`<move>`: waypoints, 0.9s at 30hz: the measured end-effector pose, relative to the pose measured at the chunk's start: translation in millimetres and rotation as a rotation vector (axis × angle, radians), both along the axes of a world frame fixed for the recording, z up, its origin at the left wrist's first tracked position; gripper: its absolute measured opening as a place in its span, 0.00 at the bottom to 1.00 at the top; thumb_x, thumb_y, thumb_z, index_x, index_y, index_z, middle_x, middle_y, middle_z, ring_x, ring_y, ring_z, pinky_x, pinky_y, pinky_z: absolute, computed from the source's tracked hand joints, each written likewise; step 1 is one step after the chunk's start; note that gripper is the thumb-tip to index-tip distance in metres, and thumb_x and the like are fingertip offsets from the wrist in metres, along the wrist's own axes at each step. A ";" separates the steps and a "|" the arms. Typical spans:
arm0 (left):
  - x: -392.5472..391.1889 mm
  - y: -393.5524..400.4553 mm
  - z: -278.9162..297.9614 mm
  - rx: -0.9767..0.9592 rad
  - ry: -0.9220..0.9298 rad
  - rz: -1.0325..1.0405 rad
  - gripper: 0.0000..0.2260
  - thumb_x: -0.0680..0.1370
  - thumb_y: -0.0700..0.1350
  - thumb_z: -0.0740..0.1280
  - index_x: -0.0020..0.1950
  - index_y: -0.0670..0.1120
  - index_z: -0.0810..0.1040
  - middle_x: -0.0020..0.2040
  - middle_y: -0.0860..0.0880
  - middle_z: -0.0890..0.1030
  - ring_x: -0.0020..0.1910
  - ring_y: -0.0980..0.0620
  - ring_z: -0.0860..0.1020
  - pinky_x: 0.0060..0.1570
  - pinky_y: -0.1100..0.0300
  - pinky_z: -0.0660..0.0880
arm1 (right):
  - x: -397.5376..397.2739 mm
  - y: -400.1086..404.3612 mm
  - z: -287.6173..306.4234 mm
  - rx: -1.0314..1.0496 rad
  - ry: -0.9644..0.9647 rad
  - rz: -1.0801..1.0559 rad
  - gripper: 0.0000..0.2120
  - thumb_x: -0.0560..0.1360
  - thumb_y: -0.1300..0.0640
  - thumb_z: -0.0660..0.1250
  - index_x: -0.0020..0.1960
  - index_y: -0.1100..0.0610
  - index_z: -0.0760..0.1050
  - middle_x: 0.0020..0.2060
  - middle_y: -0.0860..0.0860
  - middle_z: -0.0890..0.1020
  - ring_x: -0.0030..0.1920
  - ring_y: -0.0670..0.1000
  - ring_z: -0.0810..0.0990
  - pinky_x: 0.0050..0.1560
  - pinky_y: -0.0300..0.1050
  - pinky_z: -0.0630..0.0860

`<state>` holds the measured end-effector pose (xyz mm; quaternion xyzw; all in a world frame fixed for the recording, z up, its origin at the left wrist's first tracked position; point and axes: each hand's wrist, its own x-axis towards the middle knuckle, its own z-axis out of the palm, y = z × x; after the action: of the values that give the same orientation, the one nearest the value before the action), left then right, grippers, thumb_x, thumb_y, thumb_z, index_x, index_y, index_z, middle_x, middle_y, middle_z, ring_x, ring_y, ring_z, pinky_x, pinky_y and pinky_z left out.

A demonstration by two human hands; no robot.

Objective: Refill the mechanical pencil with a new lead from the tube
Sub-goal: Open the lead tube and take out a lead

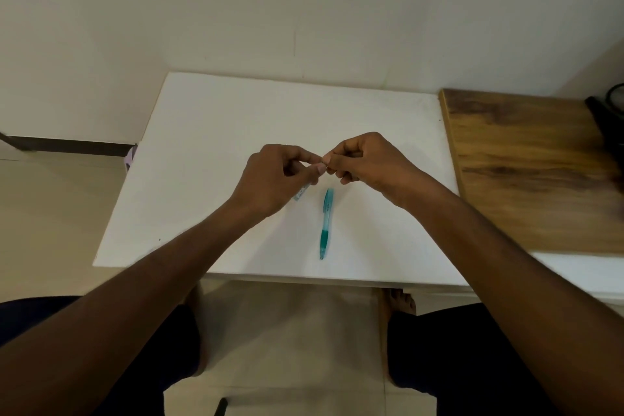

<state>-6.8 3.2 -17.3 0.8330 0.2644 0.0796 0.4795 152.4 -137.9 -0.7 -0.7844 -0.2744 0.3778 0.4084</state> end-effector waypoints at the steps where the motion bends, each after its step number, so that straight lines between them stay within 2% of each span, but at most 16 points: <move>1: -0.6 0.0 -1.9 0.004 0.013 -0.013 0.08 0.80 0.56 0.75 0.56 0.55 0.89 0.38 0.59 0.88 0.42 0.67 0.85 0.40 0.80 0.73 | 0.7 -0.4 1.6 0.017 0.059 -0.040 0.05 0.81 0.56 0.74 0.48 0.56 0.88 0.40 0.48 0.89 0.42 0.46 0.84 0.47 0.41 0.84; 3: -2.3 -2.2 -3.9 0.012 0.016 -0.029 0.07 0.80 0.54 0.75 0.56 0.54 0.89 0.37 0.60 0.88 0.42 0.67 0.85 0.42 0.81 0.71 | 5.0 -2.5 7.4 0.081 0.157 -0.159 0.05 0.81 0.59 0.73 0.49 0.57 0.87 0.39 0.46 0.88 0.42 0.47 0.83 0.46 0.40 0.83; 4: -3.1 -2.9 -3.9 -0.009 0.000 -0.012 0.07 0.81 0.54 0.75 0.56 0.54 0.89 0.37 0.60 0.88 0.42 0.67 0.85 0.42 0.81 0.71 | 9.7 -4.7 10.3 0.094 0.122 -0.197 0.05 0.81 0.59 0.73 0.49 0.57 0.87 0.39 0.45 0.88 0.43 0.48 0.83 0.45 0.40 0.83; 6: -3.9 -2.8 -2.8 -0.046 -0.040 0.040 0.06 0.81 0.54 0.75 0.54 0.55 0.89 0.38 0.61 0.88 0.41 0.66 0.85 0.42 0.81 0.71 | 21.7 -12.8 14.7 0.017 -0.136 -0.208 0.04 0.79 0.55 0.75 0.50 0.54 0.88 0.41 0.44 0.89 0.43 0.47 0.86 0.44 0.42 0.84; 8: -3.0 -0.9 -0.7 -0.068 -0.055 0.076 0.05 0.81 0.56 0.74 0.53 0.57 0.88 0.39 0.61 0.88 0.42 0.65 0.86 0.41 0.78 0.73 | 31.4 -23.9 16.1 -0.110 -0.333 -0.143 0.04 0.77 0.52 0.78 0.48 0.52 0.89 0.42 0.45 0.89 0.40 0.44 0.86 0.42 0.39 0.81; 12: 0.1 -0.6 0.1 -0.165 -0.044 0.094 0.05 0.82 0.56 0.74 0.52 0.57 0.88 0.41 0.60 0.89 0.45 0.62 0.87 0.44 0.67 0.81 | 30.7 -36.2 1.7 -0.445 -0.359 0.094 0.07 0.73 0.50 0.83 0.44 0.51 0.88 0.37 0.46 0.87 0.36 0.44 0.83 0.25 0.30 0.73; 14: 1.4 -3.9 0.3 -0.186 -0.032 0.069 0.04 0.82 0.56 0.73 0.52 0.57 0.87 0.42 0.59 0.89 0.46 0.60 0.88 0.43 0.65 0.85 | 28.0 -36.3 -7.2 -0.499 -0.369 0.126 0.08 0.71 0.49 0.84 0.43 0.52 0.88 0.35 0.46 0.86 0.34 0.43 0.81 0.20 0.27 0.68; 16: 1.9 -7.0 0.6 -0.189 -0.020 0.047 0.04 0.82 0.56 0.73 0.51 0.58 0.86 0.42 0.60 0.89 0.45 0.59 0.88 0.41 0.67 0.84 | 29.3 -35.1 -13.1 -0.503 -0.364 0.108 0.09 0.70 0.48 0.85 0.39 0.49 0.86 0.33 0.45 0.85 0.34 0.43 0.82 0.21 0.26 0.68; 18: 1.2 -7.8 1.0 -0.205 -0.016 0.044 0.03 0.82 0.55 0.73 0.52 0.58 0.86 0.42 0.59 0.89 0.44 0.59 0.88 0.41 0.68 0.84 | 30.4 -32.8 -14.5 -0.516 -0.362 0.087 0.12 0.68 0.46 0.85 0.35 0.47 0.84 0.31 0.43 0.85 0.33 0.43 0.83 0.25 0.30 0.72; 21: -1.0 -7.3 2.4 -0.241 -0.022 0.059 0.04 0.82 0.53 0.74 0.53 0.54 0.87 0.43 0.56 0.89 0.42 0.55 0.89 0.43 0.65 0.85 | 32.6 -31.7 -13.7 -0.552 -0.409 0.074 0.13 0.66 0.44 0.86 0.37 0.49 0.86 0.32 0.44 0.86 0.36 0.45 0.84 0.35 0.39 0.77; 23: -2.4 -7.8 4.5 -0.281 -0.035 0.081 0.03 0.82 0.50 0.75 0.52 0.52 0.88 0.44 0.53 0.89 0.42 0.53 0.90 0.43 0.63 0.85 | 34.4 -31.7 -9.6 -0.544 -0.457 0.057 0.12 0.68 0.44 0.85 0.39 0.51 0.87 0.34 0.46 0.86 0.37 0.46 0.84 0.38 0.41 0.78; 25: -2.9 -8.4 7.0 -0.321 -0.047 0.112 0.03 0.81 0.49 0.76 0.51 0.51 0.89 0.46 0.52 0.88 0.43 0.53 0.90 0.43 0.64 0.85 | 34.6 -30.0 -1.9 -0.451 -0.510 0.016 0.12 0.73 0.44 0.81 0.40 0.51 0.87 0.35 0.46 0.86 0.37 0.45 0.83 0.36 0.38 0.76; 27: -1.9 -8.4 9.2 -0.360 -0.048 0.144 0.03 0.81 0.48 0.76 0.52 0.51 0.89 0.46 0.51 0.89 0.45 0.54 0.89 0.43 0.65 0.83 | 29.1 -24.7 7.6 -0.282 -0.443 -0.052 0.10 0.78 0.44 0.76 0.43 0.49 0.87 0.37 0.43 0.88 0.38 0.44 0.85 0.38 0.35 0.76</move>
<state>-8.8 -5.2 -8.1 0.7106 0.3217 0.0847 0.6200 181.5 -162.6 6.9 -0.9039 -0.2815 0.2207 0.2345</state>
